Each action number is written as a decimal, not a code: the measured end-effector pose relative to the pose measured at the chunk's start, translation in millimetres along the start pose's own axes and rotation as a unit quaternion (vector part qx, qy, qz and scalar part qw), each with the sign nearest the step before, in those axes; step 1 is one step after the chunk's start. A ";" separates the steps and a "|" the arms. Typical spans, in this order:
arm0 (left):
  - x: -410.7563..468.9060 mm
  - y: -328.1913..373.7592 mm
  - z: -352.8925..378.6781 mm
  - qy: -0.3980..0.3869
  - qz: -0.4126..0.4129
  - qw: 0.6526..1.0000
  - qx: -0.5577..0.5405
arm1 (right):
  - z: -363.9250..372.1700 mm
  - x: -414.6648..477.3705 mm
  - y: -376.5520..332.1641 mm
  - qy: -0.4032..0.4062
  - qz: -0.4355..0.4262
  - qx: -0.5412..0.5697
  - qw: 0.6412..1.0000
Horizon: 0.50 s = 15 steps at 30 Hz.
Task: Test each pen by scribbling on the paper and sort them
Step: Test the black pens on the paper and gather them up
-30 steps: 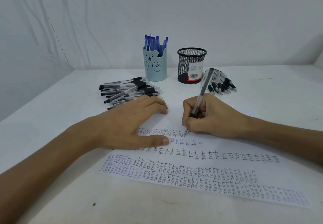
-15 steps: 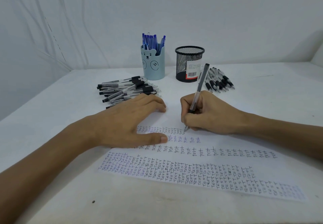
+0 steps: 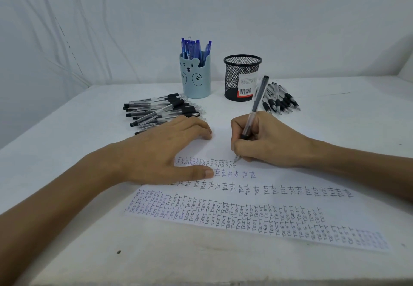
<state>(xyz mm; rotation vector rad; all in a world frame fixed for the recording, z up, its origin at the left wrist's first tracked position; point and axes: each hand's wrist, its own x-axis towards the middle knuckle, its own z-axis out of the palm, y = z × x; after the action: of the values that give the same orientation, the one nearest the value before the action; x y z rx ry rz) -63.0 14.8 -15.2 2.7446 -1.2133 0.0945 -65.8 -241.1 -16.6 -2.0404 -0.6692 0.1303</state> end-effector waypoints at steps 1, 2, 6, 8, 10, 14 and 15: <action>0.0 -0.1 0.1 -0.001 0.000 1.000 0.000 | 0.2 0.2 0.6 0.002 -0.001 -0.001 1.000; 0.2 -0.1 0.2 -0.001 0.000 1.000 0.001 | 0.2 0.1 0.8 0.001 -0.002 0.000 1.000; 0.9 -0.5 0.1 -0.001 0.000 1.000 -0.002 | -1.0 -0.5 1.4 0.010 0.001 0.009 1.000; 1.4 -0.6 0.5 -0.001 0.001 1.000 -0.002 | 0.2 0.0 1.3 0.016 -0.004 0.002 1.000; 1.5 -1.0 0.9 0.003 0.004 1.000 -0.003 | 0.2 0.3 1.8 0.018 -0.004 0.001 1.000; 0.8 -2.5 1.7 0.007 0.009 1.000 -0.002 | 0.0 -0.5 1.5 0.013 0.003 0.002 1.000; 1.1 -2.5 2.0 0.009 0.011 1.000 -0.002 | 0.7 -0.1 1.8 0.015 0.005 -0.001 1.000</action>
<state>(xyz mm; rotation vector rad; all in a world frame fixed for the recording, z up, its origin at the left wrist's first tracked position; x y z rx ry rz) -60.4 15.4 -17.4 2.7218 -1.2377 0.1206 -65.5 -241.4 -18.4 -2.0436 -0.6420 0.1046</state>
